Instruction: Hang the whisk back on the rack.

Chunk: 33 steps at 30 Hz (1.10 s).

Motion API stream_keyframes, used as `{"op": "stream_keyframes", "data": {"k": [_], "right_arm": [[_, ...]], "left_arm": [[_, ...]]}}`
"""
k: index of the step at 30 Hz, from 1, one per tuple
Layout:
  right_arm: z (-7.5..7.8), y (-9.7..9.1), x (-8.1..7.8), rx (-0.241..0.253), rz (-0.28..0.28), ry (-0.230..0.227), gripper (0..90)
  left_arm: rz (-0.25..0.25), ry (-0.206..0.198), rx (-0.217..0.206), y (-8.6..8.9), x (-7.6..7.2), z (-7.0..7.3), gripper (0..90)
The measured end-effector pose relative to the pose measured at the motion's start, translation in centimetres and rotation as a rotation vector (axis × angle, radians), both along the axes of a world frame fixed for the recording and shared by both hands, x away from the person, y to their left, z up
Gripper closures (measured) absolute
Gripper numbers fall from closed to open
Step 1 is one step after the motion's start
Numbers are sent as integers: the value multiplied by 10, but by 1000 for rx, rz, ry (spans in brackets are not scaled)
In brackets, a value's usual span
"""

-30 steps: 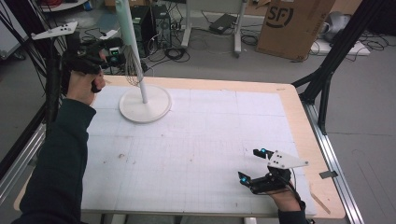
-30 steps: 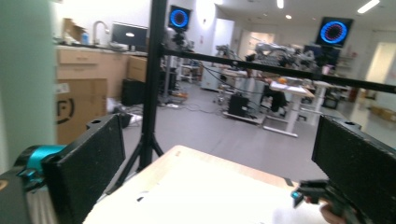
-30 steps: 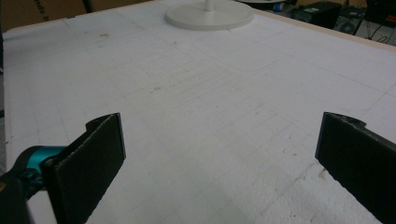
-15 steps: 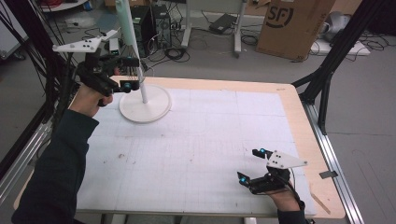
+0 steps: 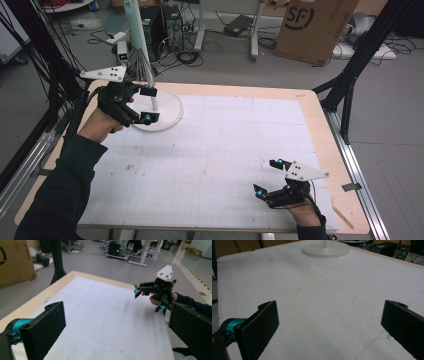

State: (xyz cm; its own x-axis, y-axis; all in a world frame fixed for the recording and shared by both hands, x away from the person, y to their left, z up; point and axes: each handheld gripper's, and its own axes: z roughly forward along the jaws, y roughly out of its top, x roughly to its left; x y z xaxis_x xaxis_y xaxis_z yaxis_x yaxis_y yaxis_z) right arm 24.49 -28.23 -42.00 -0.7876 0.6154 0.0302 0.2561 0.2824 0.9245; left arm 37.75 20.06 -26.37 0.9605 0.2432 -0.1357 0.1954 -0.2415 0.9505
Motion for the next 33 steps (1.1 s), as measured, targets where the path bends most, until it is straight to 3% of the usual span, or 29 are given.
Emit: {"op": "stream_keyframes", "data": {"k": [16,33], "right_arm": [[3,1,0,10,-2,-9,4],[4,2,0,16,-23,-6,4]], "left_arm": [[86,23,73,8,-22,-32,17],[166,47,109,17,-33,-49,17]]}}
